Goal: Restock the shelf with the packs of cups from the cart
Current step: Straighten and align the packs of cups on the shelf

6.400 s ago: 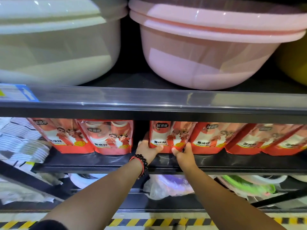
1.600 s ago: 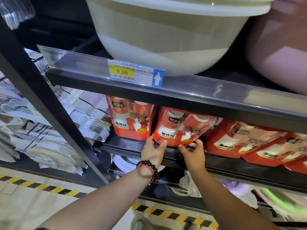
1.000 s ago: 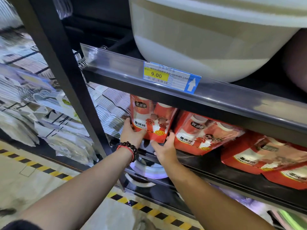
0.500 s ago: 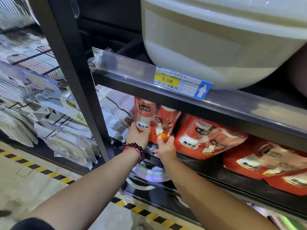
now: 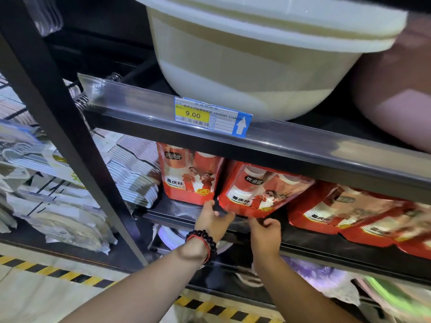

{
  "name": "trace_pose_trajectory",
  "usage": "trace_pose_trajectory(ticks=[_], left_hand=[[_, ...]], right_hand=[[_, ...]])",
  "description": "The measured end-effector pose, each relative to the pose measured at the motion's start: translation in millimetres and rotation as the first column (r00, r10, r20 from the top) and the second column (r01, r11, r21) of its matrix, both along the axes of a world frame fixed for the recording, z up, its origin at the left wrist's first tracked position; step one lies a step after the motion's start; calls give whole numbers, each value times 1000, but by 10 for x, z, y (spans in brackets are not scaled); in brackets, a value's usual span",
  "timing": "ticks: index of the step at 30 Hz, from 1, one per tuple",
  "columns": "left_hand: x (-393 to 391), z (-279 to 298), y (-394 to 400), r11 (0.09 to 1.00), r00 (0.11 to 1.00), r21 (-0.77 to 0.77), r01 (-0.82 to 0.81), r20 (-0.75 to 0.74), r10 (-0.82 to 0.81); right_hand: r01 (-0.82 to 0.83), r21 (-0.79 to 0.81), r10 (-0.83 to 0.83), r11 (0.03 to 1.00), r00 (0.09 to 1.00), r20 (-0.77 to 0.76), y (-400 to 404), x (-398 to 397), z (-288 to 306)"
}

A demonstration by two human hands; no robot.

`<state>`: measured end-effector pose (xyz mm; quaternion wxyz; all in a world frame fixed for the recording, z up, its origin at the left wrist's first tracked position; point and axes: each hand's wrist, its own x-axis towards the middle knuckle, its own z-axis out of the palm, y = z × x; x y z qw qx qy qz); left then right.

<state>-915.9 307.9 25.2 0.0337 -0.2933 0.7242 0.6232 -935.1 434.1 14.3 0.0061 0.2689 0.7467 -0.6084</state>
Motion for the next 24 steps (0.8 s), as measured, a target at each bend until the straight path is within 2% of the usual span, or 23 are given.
trace_pose_trajectory(ticks=[3,6,9,17,24], left_hand=[[-72,49,123,1000,1000,-4,23,-11,-23],[-153,128,218,998,1000,54,-23,8,22],[-210,132,262,992,996,99,-83,-18,85],[-268,59,229,986,995,142,-88,52,82],[-282,9,230,975,993,189,-117,46,110]], right_hand=[[26,-47,-25,999,1000,7,157,-147,47],[-126,-151,135,981,990,51,242,-241,73],[-253,-137,256,958,967,2,275,-282,129],[-301,-142,299,943,953,-35,329,-290,172],[-328,-217,330,919,944,-29,401,-276,218]])
